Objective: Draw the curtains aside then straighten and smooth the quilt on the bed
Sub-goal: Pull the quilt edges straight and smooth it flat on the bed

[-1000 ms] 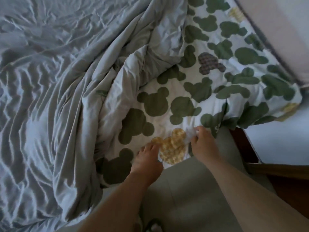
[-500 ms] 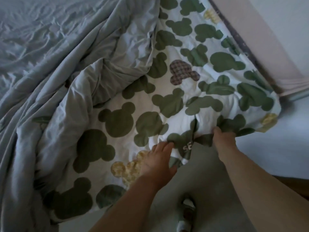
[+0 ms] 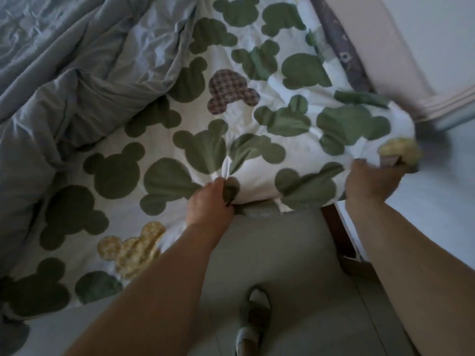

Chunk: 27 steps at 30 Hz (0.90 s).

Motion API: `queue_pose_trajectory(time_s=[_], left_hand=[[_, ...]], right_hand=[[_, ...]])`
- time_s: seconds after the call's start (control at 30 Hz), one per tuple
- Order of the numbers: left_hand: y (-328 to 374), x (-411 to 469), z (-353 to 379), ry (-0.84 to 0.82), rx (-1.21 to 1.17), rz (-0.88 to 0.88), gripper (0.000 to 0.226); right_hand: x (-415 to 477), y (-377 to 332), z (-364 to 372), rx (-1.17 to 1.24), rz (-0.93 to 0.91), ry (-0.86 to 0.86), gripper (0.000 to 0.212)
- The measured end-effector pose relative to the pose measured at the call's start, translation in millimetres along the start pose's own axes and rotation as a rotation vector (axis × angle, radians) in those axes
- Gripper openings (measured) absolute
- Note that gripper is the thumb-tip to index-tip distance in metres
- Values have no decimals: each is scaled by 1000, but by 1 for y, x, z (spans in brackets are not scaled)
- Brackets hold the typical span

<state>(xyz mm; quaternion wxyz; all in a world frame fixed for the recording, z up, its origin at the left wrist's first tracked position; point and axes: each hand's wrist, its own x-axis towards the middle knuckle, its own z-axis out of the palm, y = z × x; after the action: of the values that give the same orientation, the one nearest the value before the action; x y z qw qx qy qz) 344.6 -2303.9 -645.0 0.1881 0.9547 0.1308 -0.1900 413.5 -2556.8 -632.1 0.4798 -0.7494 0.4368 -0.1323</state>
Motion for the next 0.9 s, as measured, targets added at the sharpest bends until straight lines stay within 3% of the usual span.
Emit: queue_pose_trajectory(time_s=[0.07, 0.13, 0.3, 0.37, 0.47, 0.57, 0.63, 0.8, 0.9], left_hand=[[8, -10, -3, -14, 0, 33, 36], [23, -24, 5, -88, 15, 90, 29], [41, -37, 40, -218, -2, 64, 27], [39, -38, 43, -227, -16, 76, 28], [28, -42, 34, -162, -86, 60, 27], [8, -43, 15, -20, -127, 31, 31], [-17, -40, -5, 125, -154, 1, 36], [-109, -26, -67, 427, 63, -209, 67], [-170, -18, -107, 474, 81, -451, 83]], right_hand=[[2, -11, -26, 10, -246, 50, 60], [13, -3, -50, -42, -286, 73, 57], [47, 28, -49, -599, 80, -157, 67], [45, 26, -43, -736, 162, -108, 68], [5, 24, -34, -638, -112, 52, 61], [-50, 21, -13, -485, -533, -30, 46], [-80, 13, 13, -465, -712, -153, 41], [-162, -27, 77, -334, -892, -507, 39], [-197, -41, 99, -377, -912, -662, 41]])
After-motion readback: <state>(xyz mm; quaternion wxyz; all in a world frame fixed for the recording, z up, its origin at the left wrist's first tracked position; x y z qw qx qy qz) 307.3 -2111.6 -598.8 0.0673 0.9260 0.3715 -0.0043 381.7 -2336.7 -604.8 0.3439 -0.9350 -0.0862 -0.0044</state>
